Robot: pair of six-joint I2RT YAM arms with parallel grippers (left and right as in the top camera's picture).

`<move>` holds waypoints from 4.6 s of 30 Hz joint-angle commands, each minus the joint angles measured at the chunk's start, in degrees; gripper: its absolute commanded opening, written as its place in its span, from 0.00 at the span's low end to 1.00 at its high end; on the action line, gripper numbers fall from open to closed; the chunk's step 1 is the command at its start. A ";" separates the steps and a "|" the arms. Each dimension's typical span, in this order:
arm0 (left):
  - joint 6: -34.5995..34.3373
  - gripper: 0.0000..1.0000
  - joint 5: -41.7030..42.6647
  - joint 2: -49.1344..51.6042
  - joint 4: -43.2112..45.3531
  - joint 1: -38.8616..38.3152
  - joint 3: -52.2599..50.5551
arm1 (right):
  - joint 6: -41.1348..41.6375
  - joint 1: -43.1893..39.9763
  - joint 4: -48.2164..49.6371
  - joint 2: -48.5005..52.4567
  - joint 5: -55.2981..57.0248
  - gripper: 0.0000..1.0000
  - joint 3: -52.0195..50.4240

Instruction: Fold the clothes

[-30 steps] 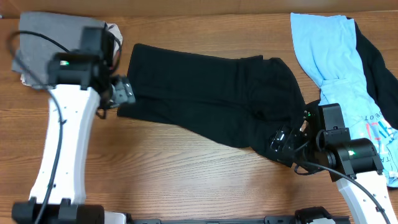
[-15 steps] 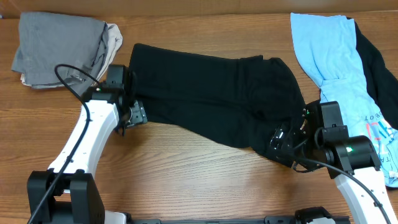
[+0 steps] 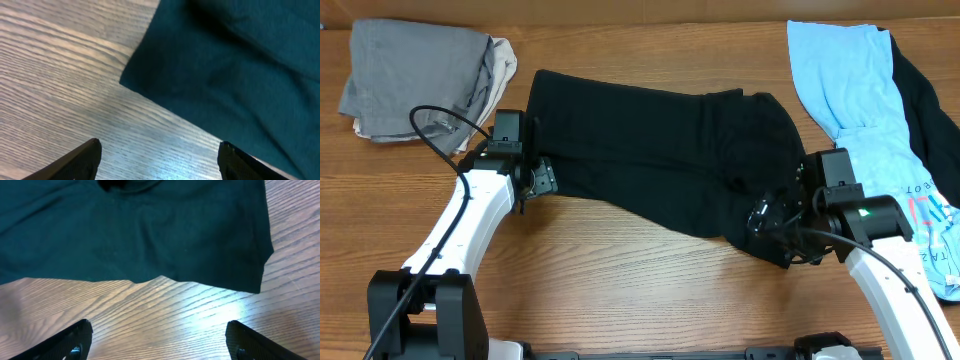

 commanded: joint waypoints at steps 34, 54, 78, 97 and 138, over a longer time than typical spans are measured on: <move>-1.97 0.04 -1.84 12.87 7.78 5.29 -0.35 | -0.85 0.28 0.98 1.20 1.38 0.88 -0.04; -1.79 0.04 -1.27 16.35 -14.40 11.10 2.47 | -4.50 0.28 2.82 1.20 0.44 0.87 1.46; 14.47 0.77 7.06 23.78 -23.47 7.21 48.74 | -24.72 0.24 3.96 28.20 0.72 0.94 38.18; 10.56 0.80 2.78 40.13 -7.32 9.62 48.74 | -26.38 0.24 5.99 30.69 0.74 0.94 38.18; -0.33 0.38 -0.26 47.50 -4.31 8.87 48.52 | -26.40 0.24 9.40 33.05 0.76 0.94 38.12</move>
